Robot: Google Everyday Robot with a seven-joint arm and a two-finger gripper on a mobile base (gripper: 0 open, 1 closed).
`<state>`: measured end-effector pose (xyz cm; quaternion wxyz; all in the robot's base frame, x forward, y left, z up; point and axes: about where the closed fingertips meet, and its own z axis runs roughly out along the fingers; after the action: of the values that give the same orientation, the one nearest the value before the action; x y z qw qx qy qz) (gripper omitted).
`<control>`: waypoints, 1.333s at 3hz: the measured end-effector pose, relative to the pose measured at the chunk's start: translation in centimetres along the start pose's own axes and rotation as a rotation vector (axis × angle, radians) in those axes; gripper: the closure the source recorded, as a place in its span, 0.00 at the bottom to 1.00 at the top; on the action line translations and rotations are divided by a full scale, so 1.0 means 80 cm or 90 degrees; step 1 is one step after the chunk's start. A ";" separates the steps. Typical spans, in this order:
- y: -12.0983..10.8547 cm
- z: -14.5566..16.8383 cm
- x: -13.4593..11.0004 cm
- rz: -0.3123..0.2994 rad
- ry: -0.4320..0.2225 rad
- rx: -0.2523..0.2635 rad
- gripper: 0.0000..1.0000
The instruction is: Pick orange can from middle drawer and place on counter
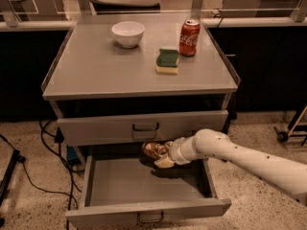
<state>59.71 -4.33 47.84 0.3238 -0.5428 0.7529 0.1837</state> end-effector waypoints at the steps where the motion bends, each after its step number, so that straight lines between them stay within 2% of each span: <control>1: 0.013 -0.012 0.006 -0.051 0.009 -0.034 1.00; 3: 0.028 -0.064 0.049 -0.110 0.083 -0.110 1.00; 4: 0.032 -0.123 0.047 -0.174 0.111 -0.154 1.00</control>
Offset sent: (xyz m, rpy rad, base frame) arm -0.0499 -0.0518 0.0052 -0.1338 0.0628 0.2594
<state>53.77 -12.24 52.17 0.2114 -0.6887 0.6699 0.1794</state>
